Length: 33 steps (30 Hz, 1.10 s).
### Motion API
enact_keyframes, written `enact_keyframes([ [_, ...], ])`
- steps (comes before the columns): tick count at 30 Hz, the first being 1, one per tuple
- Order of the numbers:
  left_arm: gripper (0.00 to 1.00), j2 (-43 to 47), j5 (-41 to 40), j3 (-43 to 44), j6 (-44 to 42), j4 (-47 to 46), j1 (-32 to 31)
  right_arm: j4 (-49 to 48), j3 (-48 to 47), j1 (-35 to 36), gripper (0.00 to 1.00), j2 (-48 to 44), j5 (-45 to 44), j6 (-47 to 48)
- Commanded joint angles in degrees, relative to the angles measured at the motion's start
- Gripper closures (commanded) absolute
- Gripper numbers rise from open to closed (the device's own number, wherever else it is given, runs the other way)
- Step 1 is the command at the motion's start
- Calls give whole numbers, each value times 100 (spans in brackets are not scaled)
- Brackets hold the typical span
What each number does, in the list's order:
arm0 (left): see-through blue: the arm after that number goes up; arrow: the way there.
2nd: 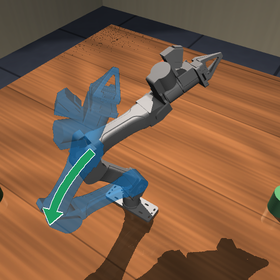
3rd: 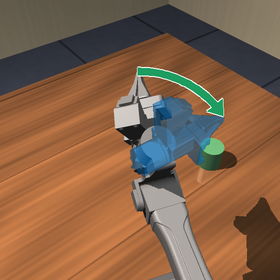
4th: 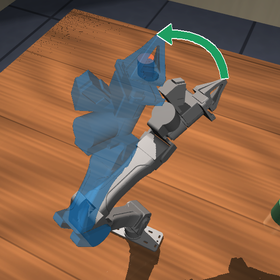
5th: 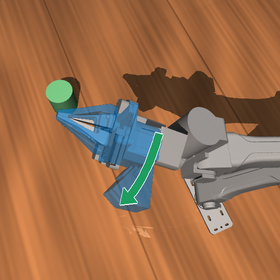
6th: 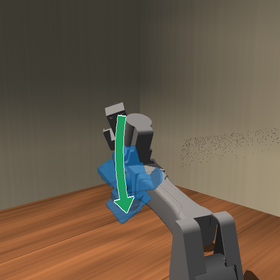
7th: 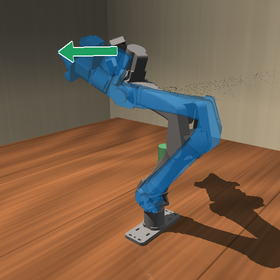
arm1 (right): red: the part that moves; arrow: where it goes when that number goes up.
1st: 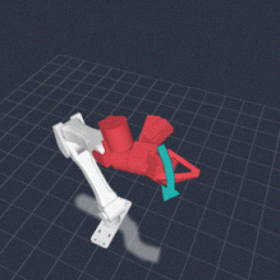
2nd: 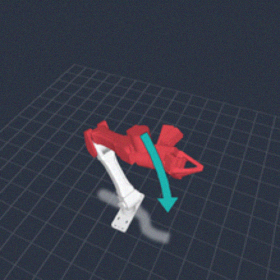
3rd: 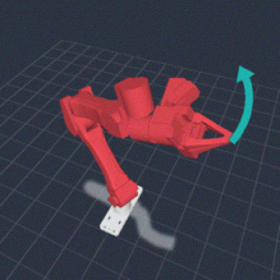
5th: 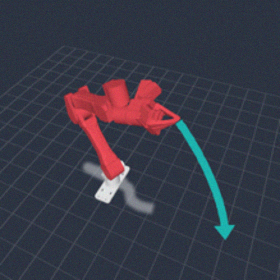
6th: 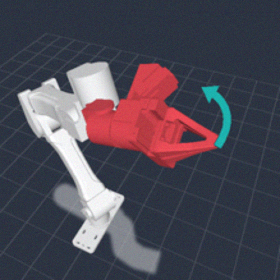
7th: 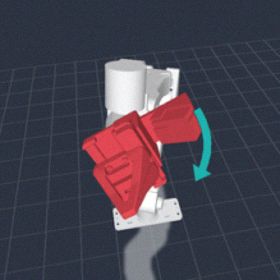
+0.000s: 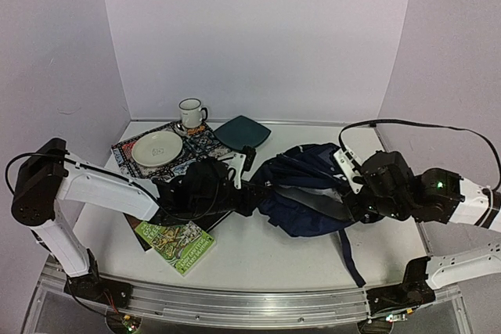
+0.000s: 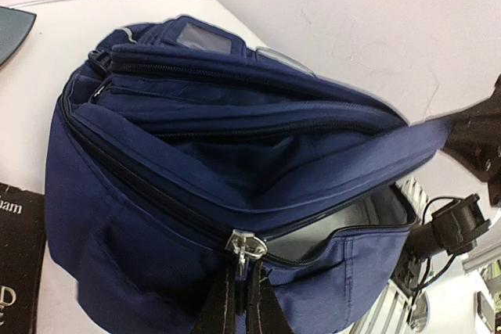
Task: Pack the student bag
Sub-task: Unzip the largest pocket of the student bag, then hold the largest pocket of the student bag.
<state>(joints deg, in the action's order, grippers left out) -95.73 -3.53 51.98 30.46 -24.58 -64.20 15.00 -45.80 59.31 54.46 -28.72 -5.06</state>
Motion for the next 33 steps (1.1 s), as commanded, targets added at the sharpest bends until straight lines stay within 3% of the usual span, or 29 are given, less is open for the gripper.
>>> enact_keyframes([
  [1, 100, 288, -857, 404, -313, 1976, 292, 330, 54, -119, 100, -366, -1910, -364],
  [4, 100, 171, -1155, 763, -602, 2735, 339, 332, 74, -128, 100, -222, -1846, -368],
  [9, 100, -120, 53, 1122, -703, 2748, 271, 346, -257, -138, 97, 245, -645, -466],
  [16, 100, -562, 992, 1604, -381, 2261, -185, 222, -766, -138, 63, 833, 1095, -601],
  [20, 100, -579, 1244, 1697, -246, 2033, -281, -26, -808, -136, 50, 1057, 1704, -689],
  [25, 100, -627, 1519, 1805, -199, 1909, -369, -304, -727, -138, 40, 1379, 1781, -809],
  [33, 100, -580, 1576, 1707, -167, 1833, -446, -424, -751, -144, 37, 2057, 864, -407],
])
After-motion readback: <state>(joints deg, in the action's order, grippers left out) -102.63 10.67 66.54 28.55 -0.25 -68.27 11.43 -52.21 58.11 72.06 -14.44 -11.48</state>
